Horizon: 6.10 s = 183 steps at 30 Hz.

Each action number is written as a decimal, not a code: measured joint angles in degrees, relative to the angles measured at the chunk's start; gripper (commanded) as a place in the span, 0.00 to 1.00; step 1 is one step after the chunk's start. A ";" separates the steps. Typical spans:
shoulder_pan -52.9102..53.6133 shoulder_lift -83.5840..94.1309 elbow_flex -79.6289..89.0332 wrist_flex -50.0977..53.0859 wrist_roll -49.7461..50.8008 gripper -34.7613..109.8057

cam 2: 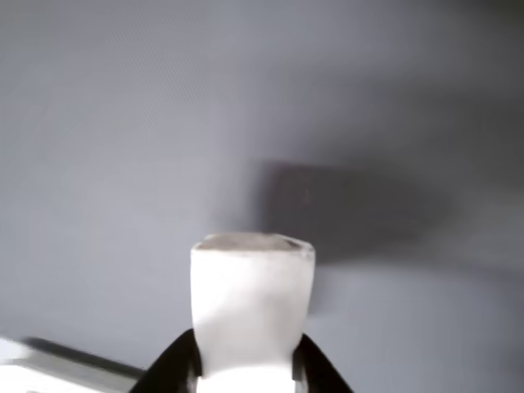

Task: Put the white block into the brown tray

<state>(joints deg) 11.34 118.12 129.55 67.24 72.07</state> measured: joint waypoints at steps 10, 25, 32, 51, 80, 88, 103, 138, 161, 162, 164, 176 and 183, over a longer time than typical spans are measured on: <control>14.24 -2.90 -16.08 9.23 -10.72 0.24; 43.95 -22.68 -45.26 23.64 -35.24 0.24; 52.56 -35.33 -61.70 26.10 -45.79 0.24; 64.95 -57.39 -88.95 31.55 -71.89 0.24; 65.92 -63.98 -96.15 28.04 -136.23 0.24; 64.78 -64.34 -96.24 24.35 -145.81 0.24; 64.86 -71.19 -98.35 22.94 -147.22 0.25; 65.48 -74.18 -98.96 19.78 -144.76 0.54; 58.54 -56.43 -83.67 28.56 -113.29 0.30; 57.83 -54.93 -81.83 28.56 -111.62 0.28; 56.43 -52.03 -78.49 28.65 -108.98 0.24; 41.04 -26.28 -47.37 28.04 -99.84 0.24; 23.20 -9.23 -29.00 26.46 -91.41 0.24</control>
<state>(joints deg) 34.54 108.90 100.55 93.69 -19.34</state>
